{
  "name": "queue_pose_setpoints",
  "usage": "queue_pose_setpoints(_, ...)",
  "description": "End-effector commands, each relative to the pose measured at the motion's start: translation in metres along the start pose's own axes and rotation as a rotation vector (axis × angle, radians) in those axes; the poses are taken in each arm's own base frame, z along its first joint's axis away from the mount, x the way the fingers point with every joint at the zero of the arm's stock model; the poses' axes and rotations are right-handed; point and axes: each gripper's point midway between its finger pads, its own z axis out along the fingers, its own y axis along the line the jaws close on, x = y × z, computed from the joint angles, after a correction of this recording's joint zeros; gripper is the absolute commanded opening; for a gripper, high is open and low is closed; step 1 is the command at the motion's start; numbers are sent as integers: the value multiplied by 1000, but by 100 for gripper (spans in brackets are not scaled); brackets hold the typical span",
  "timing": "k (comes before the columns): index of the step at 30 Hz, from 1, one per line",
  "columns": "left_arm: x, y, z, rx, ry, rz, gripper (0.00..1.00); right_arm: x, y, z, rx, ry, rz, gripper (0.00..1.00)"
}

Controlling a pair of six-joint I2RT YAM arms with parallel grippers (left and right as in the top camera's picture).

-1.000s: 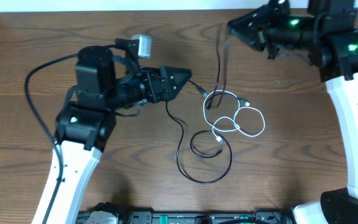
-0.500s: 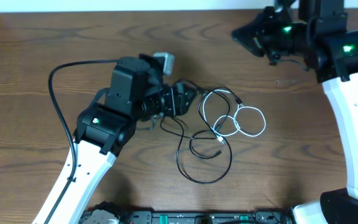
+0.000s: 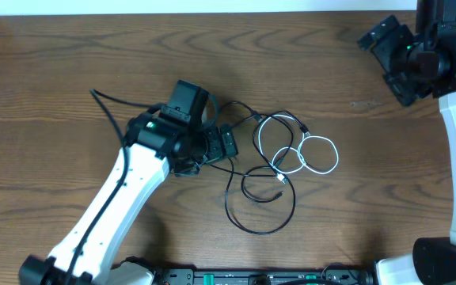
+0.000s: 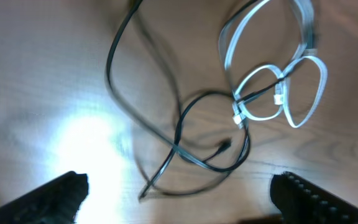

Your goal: Untangle cables

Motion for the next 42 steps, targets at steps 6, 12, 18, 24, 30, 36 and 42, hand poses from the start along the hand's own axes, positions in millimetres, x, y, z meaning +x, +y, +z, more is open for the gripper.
queue_pose_setpoints(6, 12, 18, 41, -118, 130, -406, 94, -12, -26, -4, 126, -79, -7, 99)
queue_pose_setpoints(12, 22, 8, 58, -144, 151, -438, 93, -12, -26, -4, 126, -79, -7, 99)
queue_pose_setpoints(18, 26, 5, 64, -177, 105, -456, 85, -12, -26, -4, 126, -79, -7, 99)
queue_pose_setpoints(24, 27, -9, 76, -168, 67, -434, 78, -12, -26, -4, 126, -79, -7, 99)
queue_pose_setpoints(30, 17, -3, 77, -193, -1, -445, 71, -12, -26, -4, 126, -79, -7, 99)
queue_pose_setpoints(36, 19, 7, 82, -225, -11, -466, 69, -12, -26, -4, 126, -79, -7, 99)
queue_pose_setpoints(42, 24, 8, 85, -216, 14, -467, 59, -12, -26, -4, 126, -79, -7, 99)
